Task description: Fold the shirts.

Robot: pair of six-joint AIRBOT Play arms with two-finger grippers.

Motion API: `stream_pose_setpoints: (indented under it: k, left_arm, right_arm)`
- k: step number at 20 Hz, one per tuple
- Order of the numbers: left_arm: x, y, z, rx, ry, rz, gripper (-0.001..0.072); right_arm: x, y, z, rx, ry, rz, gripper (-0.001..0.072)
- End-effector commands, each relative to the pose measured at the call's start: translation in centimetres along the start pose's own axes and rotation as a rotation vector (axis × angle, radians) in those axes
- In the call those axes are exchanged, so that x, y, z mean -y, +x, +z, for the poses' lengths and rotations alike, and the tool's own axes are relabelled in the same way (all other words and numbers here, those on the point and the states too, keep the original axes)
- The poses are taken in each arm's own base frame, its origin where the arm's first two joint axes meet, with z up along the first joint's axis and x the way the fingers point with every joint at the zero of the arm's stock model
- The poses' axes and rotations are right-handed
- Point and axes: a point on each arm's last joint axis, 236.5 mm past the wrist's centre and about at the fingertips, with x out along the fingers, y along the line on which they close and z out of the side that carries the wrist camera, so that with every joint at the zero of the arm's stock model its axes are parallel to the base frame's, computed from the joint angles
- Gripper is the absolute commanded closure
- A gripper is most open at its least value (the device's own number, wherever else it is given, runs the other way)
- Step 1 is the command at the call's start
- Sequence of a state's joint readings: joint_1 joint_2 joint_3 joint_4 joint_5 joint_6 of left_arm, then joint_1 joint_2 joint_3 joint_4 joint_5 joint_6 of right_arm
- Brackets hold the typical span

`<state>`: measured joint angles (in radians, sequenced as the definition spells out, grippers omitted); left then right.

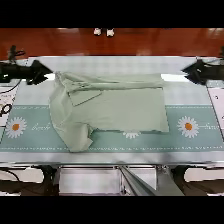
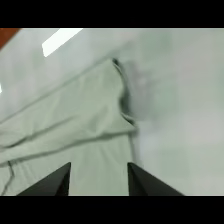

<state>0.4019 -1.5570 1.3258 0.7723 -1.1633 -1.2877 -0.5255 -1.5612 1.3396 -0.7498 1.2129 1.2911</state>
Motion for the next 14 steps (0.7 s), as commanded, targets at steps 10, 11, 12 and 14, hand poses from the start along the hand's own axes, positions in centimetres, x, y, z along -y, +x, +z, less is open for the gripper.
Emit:
stream_pose_setpoints:
  k: [10,11,12,14]
  left_arm:
    - [-9.6,-3.0,-22.7,-0.189,-0.439,0.051,0.0199]
    - [-9.7,-2.7,-22.9,-0.205,-0.449,0.047,0.0199]
    - [-9.9,-2.3,-23.2,-0.22,-0.458,0.048,0.02]
    - [-10.2,-1.8,-23.6,-0.246,-0.484,0.043,0.0199]
  right_arm:
    - [7.7,-3.3,-16.5,-0.042,0.189,-0.126,0.0301]
    - [7.4,-3.1,-16.7,-0.052,0.178,-0.124,0.03]
    - [7.0,-2.8,-17.0,-0.066,0.167,-0.12,0.03]
    - [6.2,-2.3,-17.7,-0.1,0.142,-0.11,0.03]
